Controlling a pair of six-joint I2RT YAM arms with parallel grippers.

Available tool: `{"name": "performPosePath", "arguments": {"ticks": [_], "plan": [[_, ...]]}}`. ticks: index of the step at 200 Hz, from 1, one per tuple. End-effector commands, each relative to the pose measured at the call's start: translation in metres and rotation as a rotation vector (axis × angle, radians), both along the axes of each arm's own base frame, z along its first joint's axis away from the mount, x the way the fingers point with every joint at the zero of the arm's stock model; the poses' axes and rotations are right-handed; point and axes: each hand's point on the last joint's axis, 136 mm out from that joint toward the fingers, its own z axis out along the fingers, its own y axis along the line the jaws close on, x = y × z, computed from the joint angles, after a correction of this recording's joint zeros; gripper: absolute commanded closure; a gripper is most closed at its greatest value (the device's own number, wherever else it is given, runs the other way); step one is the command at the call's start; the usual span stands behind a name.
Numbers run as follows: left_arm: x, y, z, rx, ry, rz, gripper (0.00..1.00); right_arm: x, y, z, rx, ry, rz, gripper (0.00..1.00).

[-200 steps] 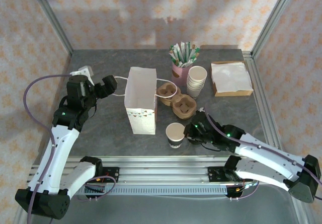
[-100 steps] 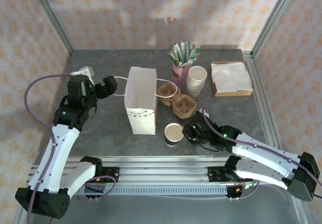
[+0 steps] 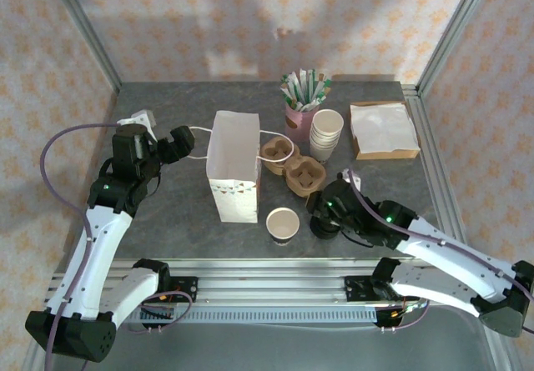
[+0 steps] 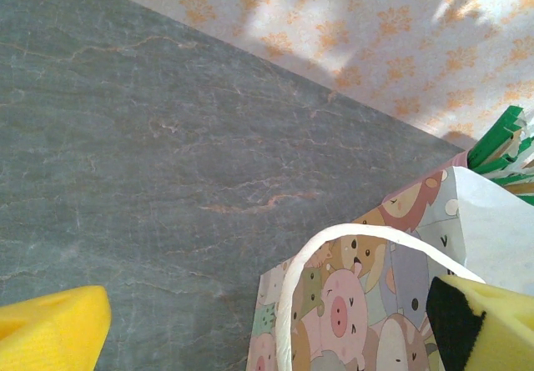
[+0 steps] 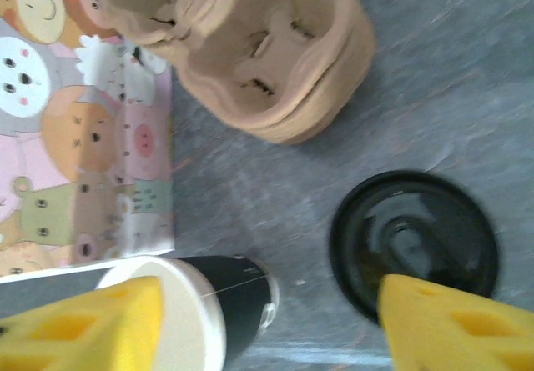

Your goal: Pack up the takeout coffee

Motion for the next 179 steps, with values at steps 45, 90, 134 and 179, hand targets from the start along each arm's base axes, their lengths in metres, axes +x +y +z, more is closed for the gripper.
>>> {"name": "performPosePath", "arguments": {"ticks": [45, 90, 134, 179], "plan": [[-0.002, -0.001, 0.015, 0.019, -0.031, -0.011, 0.01, -0.001, -0.028, -0.06, 0.046, 0.147, -0.119, 0.15], [-0.001, -0.003, 0.014, 0.013, -0.027, -0.018, 0.01, 0.003, -0.024, -0.076, 0.083, 0.191, -0.135, 0.16], [-0.002, -0.003, 0.014, 0.014, -0.025, -0.017, 0.01, 0.004, -0.024, -0.087, 0.061, 0.215, -0.141, 0.16], [-0.002, -0.002, 0.014, 0.015, -0.027, -0.013, 0.02, 0.002, -0.035, -0.091, -0.002, 0.222, -0.159, 0.16]]}}
